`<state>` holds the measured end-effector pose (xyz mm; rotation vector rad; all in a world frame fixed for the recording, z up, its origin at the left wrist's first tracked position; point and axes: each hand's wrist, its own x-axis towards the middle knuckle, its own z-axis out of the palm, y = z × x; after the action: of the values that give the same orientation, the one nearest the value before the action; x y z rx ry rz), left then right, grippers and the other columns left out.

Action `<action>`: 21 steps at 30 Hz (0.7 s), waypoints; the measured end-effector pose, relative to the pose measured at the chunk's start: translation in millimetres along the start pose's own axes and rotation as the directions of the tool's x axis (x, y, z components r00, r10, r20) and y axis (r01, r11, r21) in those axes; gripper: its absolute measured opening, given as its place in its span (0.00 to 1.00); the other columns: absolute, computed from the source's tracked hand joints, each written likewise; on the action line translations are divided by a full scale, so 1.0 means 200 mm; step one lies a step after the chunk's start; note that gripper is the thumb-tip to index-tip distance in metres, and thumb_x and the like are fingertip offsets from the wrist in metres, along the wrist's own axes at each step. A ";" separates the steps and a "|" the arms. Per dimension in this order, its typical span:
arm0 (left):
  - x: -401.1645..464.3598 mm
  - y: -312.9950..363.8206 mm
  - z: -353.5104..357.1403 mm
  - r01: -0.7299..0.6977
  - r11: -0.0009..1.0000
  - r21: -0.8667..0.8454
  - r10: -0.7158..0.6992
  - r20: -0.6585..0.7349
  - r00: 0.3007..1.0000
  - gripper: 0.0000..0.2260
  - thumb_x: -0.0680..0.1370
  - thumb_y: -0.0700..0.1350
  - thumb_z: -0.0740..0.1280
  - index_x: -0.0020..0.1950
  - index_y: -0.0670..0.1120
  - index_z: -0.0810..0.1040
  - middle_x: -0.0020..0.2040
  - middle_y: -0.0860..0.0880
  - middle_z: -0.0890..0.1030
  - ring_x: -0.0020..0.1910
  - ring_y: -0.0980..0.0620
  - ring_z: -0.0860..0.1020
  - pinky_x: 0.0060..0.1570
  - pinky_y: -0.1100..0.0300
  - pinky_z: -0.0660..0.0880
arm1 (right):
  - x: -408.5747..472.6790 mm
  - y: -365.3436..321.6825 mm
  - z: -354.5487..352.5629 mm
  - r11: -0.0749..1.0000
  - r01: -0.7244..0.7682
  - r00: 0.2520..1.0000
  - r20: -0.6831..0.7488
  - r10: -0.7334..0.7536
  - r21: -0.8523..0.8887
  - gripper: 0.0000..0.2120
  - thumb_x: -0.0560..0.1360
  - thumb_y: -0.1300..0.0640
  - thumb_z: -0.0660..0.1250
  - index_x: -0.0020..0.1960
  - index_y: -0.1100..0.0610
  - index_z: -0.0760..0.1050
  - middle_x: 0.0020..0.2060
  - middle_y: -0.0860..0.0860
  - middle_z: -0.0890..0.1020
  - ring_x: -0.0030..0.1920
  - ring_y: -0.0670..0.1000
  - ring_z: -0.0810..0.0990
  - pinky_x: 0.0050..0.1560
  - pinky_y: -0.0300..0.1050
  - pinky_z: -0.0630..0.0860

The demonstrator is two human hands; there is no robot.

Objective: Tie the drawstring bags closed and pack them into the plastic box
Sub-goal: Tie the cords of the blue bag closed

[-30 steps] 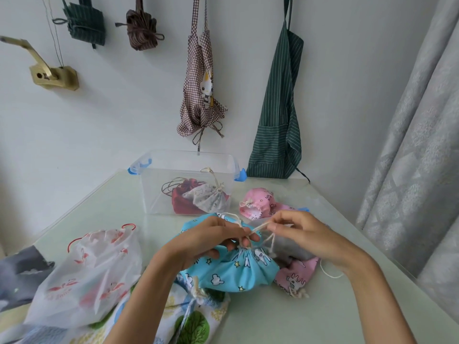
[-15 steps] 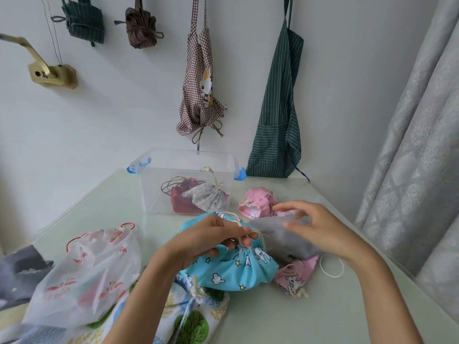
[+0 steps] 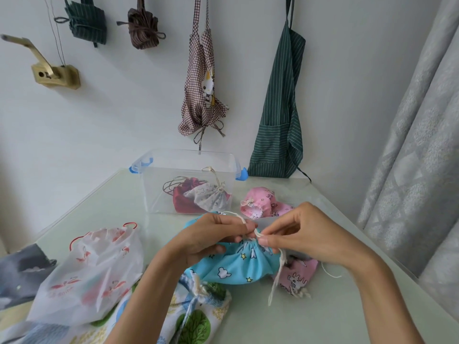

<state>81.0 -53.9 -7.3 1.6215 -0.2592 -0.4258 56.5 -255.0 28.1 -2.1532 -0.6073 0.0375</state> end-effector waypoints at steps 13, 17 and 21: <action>0.01 0.01 -0.01 -0.060 0.995 -0.082 0.050 -0.117 0.992 0.06 0.61 0.44 0.76 0.36 0.50 0.85 0.32 0.55 0.80 0.28 0.63 0.73 0.21 0.70 0.60 | 0.00 -0.01 0.01 1.000 -0.014 1.000 -0.022 0.014 -0.006 0.09 0.71 0.45 0.69 0.39 0.48 0.85 0.30 0.43 0.83 0.34 0.41 0.80 0.41 0.34 0.76; 0.00 0.01 0.00 -0.085 0.995 -0.043 0.079 -0.126 0.989 0.04 0.61 0.44 0.76 0.34 0.50 0.85 0.30 0.56 0.78 0.27 0.63 0.70 0.21 0.71 0.59 | 0.05 0.04 0.05 1.000 -0.023 0.995 -0.100 0.024 0.012 0.04 0.75 0.52 0.67 0.45 0.47 0.81 0.37 0.42 0.83 0.35 0.39 0.78 0.43 0.33 0.75; 0.01 0.01 0.00 -0.105 0.994 0.017 0.107 -0.154 0.982 0.03 0.62 0.44 0.75 0.33 0.51 0.84 0.28 0.56 0.78 0.26 0.64 0.71 0.22 0.71 0.62 | 0.08 0.08 0.11 0.993 -0.036 0.999 0.000 0.037 0.116 0.12 0.75 0.59 0.67 0.47 0.41 0.81 0.45 0.41 0.85 0.49 0.41 0.82 0.52 0.33 0.75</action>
<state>82.4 -54.9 -5.7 1.6323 -0.2290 -0.2158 72.1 -239.2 4.4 -2.0509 -0.5511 0.0884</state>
